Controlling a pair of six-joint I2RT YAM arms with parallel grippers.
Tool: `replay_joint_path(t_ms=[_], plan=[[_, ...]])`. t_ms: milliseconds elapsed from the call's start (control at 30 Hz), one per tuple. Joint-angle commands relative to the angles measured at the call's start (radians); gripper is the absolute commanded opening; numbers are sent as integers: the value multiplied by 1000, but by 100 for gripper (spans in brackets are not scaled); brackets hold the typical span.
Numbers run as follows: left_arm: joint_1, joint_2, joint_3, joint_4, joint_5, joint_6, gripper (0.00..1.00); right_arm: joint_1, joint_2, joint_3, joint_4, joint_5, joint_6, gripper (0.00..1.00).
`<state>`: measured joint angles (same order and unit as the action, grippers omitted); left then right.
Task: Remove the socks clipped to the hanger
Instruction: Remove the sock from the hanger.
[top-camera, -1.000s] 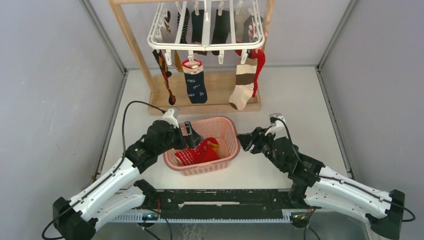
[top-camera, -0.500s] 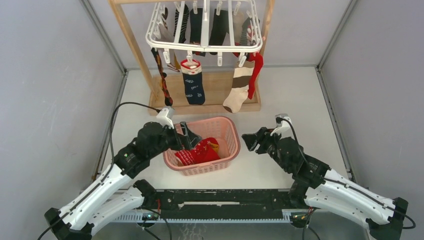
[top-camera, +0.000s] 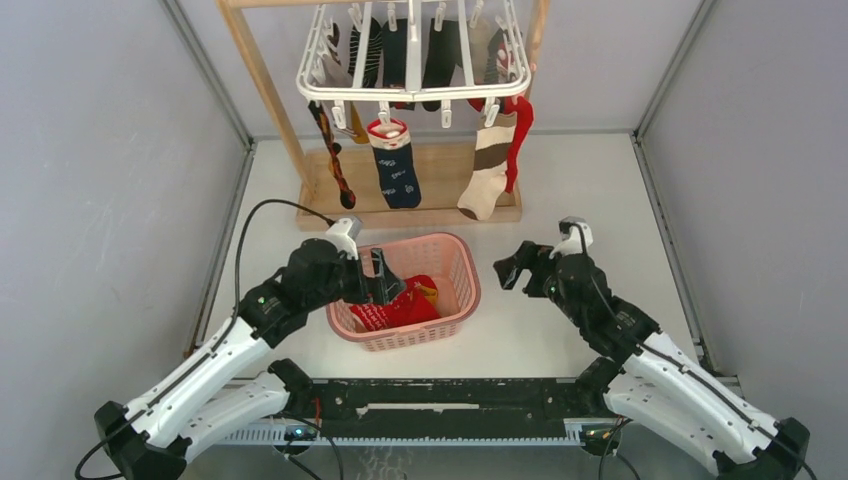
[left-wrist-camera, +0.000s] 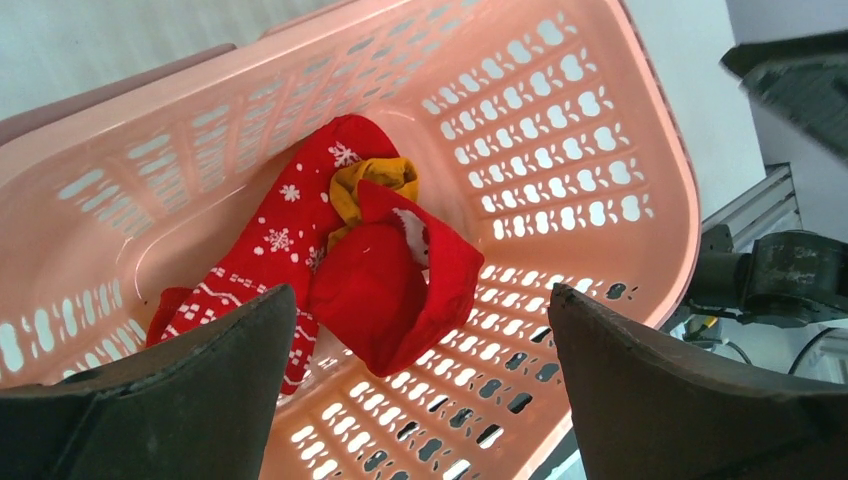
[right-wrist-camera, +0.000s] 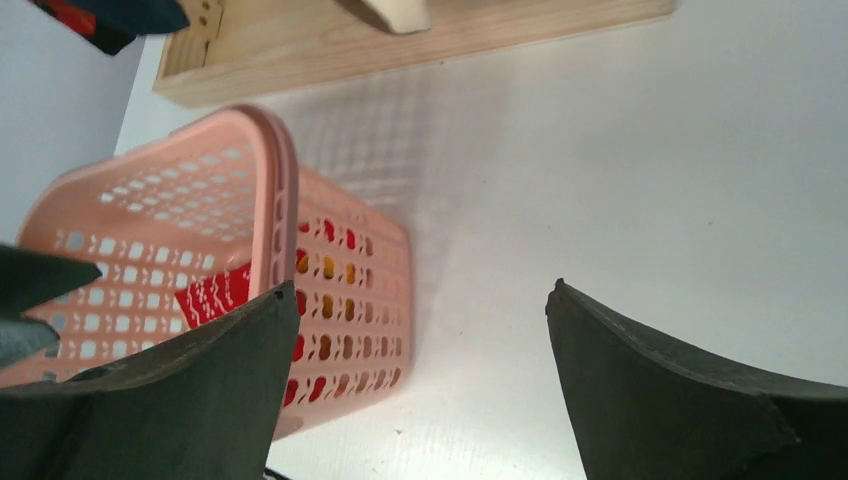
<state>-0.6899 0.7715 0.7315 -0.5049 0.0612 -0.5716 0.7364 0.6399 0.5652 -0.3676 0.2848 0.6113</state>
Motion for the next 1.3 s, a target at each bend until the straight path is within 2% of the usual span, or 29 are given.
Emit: replay_joint_path(t_ms=[0, 200, 367, 733, 967, 1133, 1267], plan=[[-5, 19, 95, -32, 24, 53, 100, -152, 24, 78, 47, -142, -56, 100], [-5, 50, 165, -87, 9, 86, 100, -394, 165, 215, 44, -376, -124, 100], [-6, 64, 181, -97, -56, 108, 100, -481, 290, 280, 29, -395, -187, 100], [-6, 113, 163, -73, -93, 113, 100, -523, 426, 299, 307, -403, -262, 100], [-6, 127, 135, -30, -78, 91, 100, -593, 490, 324, 493, -486, -237, 82], [-6, 129, 122, -16, -69, 79, 100, -590, 535, 361, 630, -588, -226, 74], [-6, 131, 118, -13, -69, 77, 100, -563, 549, 379, 707, -605, -229, 72]])
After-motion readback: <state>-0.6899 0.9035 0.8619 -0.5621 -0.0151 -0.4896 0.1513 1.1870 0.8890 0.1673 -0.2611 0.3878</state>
